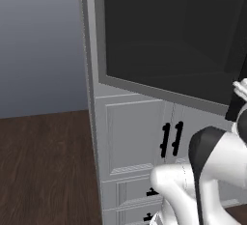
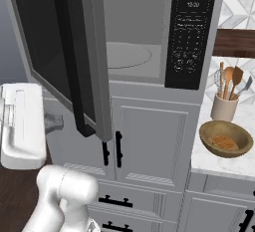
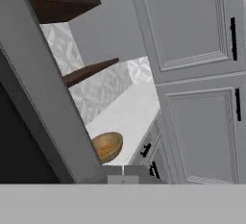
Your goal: Open the microwave, place the bowl with waffle inside the microwave, then close the microwave door and turn it on.
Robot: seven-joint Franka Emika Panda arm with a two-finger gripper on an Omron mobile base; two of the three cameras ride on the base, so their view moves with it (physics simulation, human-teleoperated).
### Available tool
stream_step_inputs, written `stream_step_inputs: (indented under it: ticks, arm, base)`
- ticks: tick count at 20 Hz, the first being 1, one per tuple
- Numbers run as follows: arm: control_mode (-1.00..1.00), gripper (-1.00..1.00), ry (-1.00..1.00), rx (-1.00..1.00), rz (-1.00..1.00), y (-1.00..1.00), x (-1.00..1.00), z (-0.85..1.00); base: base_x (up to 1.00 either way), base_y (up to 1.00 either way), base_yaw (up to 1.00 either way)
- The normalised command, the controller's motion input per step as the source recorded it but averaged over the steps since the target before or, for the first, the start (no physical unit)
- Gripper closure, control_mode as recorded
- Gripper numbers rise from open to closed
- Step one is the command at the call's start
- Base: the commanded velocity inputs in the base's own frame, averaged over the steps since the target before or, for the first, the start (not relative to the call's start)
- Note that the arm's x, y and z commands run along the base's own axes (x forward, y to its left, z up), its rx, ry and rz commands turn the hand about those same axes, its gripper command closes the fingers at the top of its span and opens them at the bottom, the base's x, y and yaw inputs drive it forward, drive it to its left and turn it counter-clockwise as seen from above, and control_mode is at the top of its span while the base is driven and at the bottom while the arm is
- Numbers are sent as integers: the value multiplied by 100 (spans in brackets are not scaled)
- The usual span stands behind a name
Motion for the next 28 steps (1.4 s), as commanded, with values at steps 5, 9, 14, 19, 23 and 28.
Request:
stream_step_inputs:
  ticks: [5, 9, 14, 19, 23, 28]
  arm:
    - [-100, 100, -12, 42, 35, -100, -19, 0]
    - [-100, 100, -3, 44, 41, -88, -16, -8]
    - [-100, 100, -10, 17, 75, -48, 37, -34]
    - [-100, 100, -19, 9, 74, -33, 72, -42]
    - [-100, 100, -26, 11, 49, -3, 62, -39]
    - [-100, 100, -33, 12, 28, 7, 40, -26]
  base:
    - [0, 0, 0]
    - [0, 0, 0]
    - [0, 0, 0]
    - [0, 0, 0]
    - [0, 0, 0]
    - [0, 0, 0]
